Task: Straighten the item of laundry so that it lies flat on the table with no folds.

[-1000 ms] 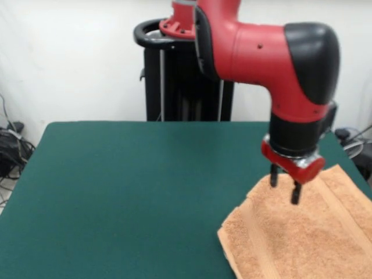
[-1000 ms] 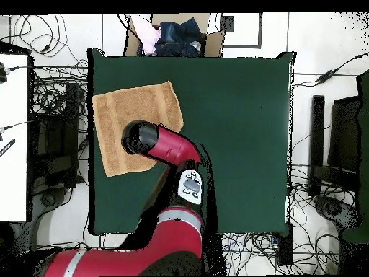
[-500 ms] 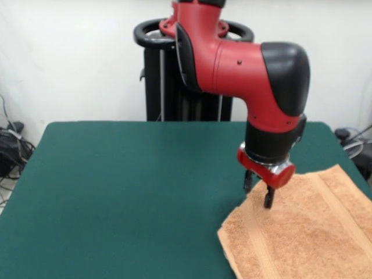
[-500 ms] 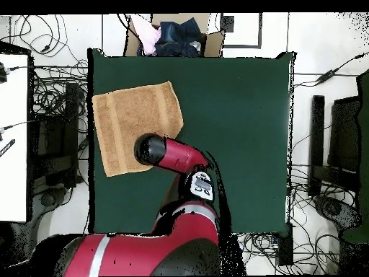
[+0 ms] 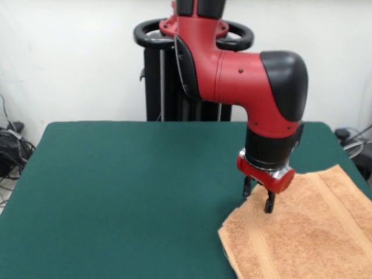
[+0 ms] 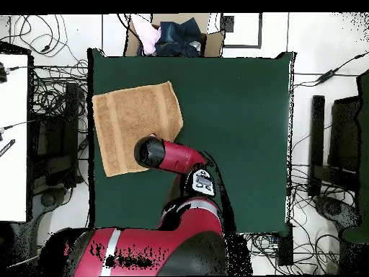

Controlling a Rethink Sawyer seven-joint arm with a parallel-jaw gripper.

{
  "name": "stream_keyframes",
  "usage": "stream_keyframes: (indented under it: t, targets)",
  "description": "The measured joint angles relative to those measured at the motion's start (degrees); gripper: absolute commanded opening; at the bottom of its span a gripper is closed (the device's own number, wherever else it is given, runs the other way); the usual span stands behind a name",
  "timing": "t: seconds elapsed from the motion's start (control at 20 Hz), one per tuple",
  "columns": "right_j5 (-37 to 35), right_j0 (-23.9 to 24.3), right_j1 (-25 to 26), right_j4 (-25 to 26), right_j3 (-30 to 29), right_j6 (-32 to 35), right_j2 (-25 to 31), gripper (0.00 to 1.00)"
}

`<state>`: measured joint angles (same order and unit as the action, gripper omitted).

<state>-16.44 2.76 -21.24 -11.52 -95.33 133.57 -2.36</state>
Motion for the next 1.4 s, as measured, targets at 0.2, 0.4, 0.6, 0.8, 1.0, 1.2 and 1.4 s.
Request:
stream_keyframes:
  t: [0.2, 0.4, 0.6, 0.8, 1.0, 1.2, 1.4]
  targets:
    - [0.11, -0.05, -0.03, 0.13, 0.19, 0.0, 0.15, 0.0]
    - [0.49, -0.21, -0.02, 0.22, 0.46, 0.0, 0.37, 0.0]
    - [0.86, -0.18, -0.12, 1.6, 0.5, 0.0, 0.49, 0.0]
    - [1.36, 0.68, -0.41, 4.5, 0.47, 0.0, 1.46, 0.0]
    - [1.33, 2.95, -0.82, 8.62, 0.46, -0.01, 3.63, 0.0]
    - [1.31, 6.55, -1.26, 13.81, 0.45, -0.26, 6.67, 0.0]
    - [1.33, 11.06, -1.62, 19.59, 0.27, -0.8, 10.17, 0.0]
